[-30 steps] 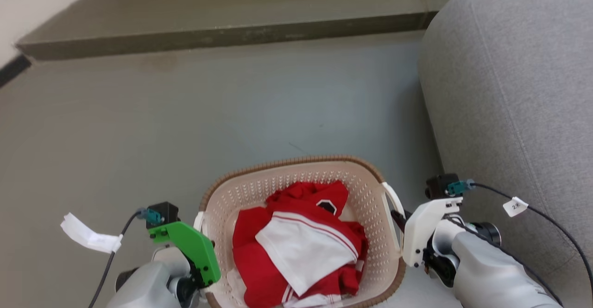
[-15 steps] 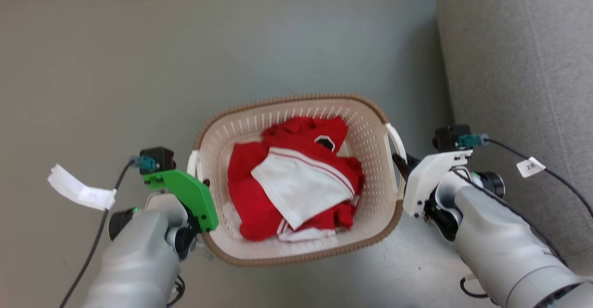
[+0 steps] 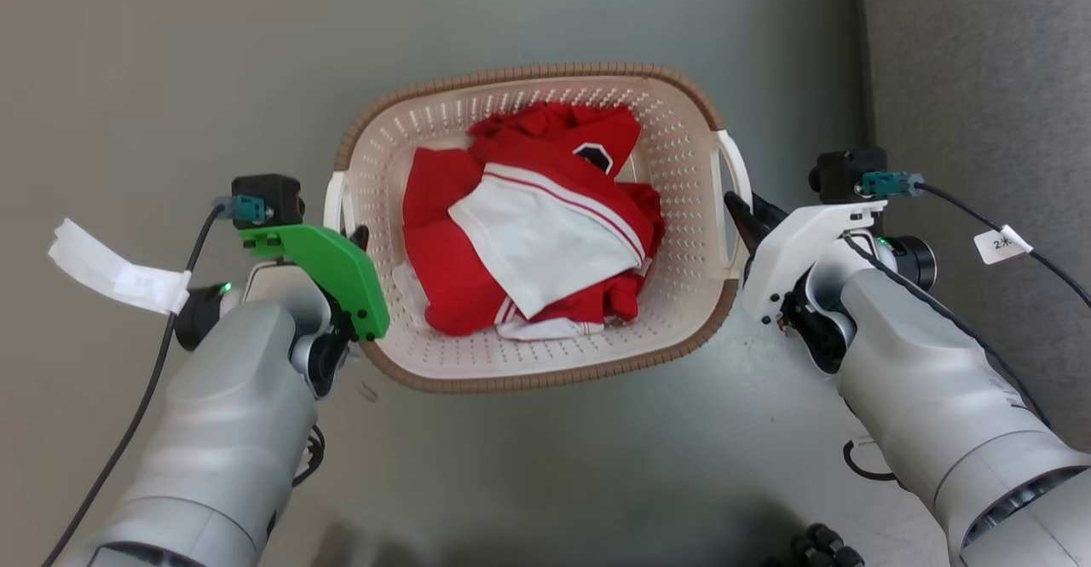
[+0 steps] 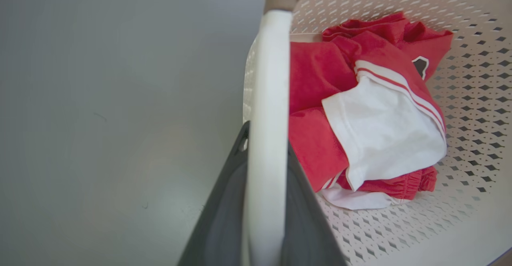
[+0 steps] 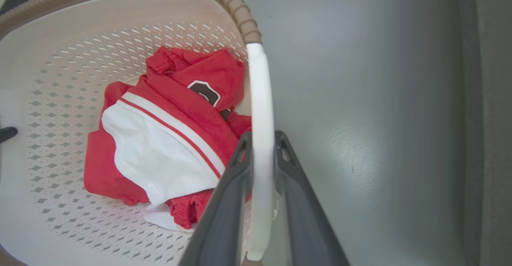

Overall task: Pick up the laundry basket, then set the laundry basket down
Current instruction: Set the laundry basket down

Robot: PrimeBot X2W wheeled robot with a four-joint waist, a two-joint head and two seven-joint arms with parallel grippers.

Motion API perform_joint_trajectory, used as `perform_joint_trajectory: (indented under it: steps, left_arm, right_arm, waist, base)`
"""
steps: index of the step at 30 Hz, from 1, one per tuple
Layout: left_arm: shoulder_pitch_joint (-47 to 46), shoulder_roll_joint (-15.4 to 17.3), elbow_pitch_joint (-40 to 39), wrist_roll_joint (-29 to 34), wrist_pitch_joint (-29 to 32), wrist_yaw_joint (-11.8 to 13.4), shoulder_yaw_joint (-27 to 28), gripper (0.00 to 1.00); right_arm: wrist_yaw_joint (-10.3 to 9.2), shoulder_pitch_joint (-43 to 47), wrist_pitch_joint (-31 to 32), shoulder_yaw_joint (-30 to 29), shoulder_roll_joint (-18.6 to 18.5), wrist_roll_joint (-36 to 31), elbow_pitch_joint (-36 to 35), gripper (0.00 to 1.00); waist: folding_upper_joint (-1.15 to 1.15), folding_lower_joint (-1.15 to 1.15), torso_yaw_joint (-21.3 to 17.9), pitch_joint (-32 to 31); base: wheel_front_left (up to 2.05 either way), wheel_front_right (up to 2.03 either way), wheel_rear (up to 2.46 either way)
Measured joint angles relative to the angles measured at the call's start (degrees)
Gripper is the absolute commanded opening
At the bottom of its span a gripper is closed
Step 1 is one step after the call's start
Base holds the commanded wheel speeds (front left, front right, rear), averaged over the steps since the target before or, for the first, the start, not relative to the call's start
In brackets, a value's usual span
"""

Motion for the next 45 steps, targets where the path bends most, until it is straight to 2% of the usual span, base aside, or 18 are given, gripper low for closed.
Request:
perform_joint_trajectory:
  steps: [11, 22, 45]
  left_arm:
    - [-3.0, 0.1, 0.8, 1.4, -1.7, 0.2, -1.0, 0.00]
    - [-5.0, 0.0, 2.2, 1.7, -2.7, 0.2, -1.3, 0.00]
    - [-5.8, -0.1, 4.3, 1.9, -3.2, 0.2, -2.0, 0.00]
  right_arm:
    - [0.00, -2.1, -1.3, -0.4, 0.1, 0.1, 0.5, 0.00]
    - [0.00, -3.6, -1.8, -0.5, 0.2, 0.1, 0.9, 0.00]
    - [0.15, -4.4, -2.8, -0.2, 0.8, 0.7, 1.6, 0.00]
  waist:
    - [0.00, 0.00, 0.2, 6.6]
    - [0.00, -0.01, 0.5, 10.4]
    - [0.00, -0.01, 0.3, 12.4]
  base:
    - [0.00, 0.00, 0.00]
    - [0.00, 0.00, 0.00]
    - [0.00, 0.00, 0.00]
